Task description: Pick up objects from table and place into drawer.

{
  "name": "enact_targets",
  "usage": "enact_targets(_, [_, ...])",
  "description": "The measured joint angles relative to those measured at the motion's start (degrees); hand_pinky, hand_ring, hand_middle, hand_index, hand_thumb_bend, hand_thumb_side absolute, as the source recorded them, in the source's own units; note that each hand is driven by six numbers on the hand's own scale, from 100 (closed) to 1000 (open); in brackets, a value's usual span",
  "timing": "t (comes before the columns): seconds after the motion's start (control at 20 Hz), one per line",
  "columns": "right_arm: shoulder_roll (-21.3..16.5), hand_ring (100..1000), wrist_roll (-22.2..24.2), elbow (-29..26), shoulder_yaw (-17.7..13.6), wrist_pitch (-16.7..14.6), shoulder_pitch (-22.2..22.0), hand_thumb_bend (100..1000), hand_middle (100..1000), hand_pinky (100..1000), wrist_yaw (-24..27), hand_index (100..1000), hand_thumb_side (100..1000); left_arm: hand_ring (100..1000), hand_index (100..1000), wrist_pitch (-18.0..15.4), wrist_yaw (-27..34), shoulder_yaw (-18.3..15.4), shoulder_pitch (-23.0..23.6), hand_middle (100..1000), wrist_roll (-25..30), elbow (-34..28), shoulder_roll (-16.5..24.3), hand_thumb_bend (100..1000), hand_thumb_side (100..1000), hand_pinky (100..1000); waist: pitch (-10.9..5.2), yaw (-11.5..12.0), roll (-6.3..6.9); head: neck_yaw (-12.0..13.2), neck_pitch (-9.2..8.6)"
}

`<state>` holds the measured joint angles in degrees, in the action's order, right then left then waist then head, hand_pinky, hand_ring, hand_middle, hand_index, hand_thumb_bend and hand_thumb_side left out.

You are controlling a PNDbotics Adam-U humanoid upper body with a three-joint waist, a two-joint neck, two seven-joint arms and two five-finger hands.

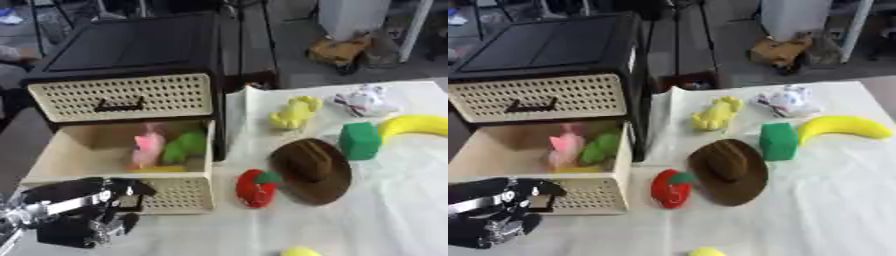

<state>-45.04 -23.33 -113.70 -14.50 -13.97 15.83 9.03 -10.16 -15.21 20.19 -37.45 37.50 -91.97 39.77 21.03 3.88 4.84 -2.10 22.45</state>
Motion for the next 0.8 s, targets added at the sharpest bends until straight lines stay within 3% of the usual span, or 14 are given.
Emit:
enact_targets(0.4, [0.43,683,0.17,0.0,0.0,0.22,0.29,422,530,686,0.05,703,1000,335,1000,-0.87,-0.85,-1.55,-2.62,874,-2.75,5.83,-0.86,100,1000,143,0.01,-0.41,0.06,0.31,0.03])
enact_targets(0.8, [0.45,683,0.22,0.0,-0.01,0.37,0.64,421,529,686,0.23,702,1000,319,1000,-0.02,4.15,-3.03,-5.11,858,-1.96,10.56,-1.93,100,1000,126,0.2,-0.74,0.06,1.24,1.13])
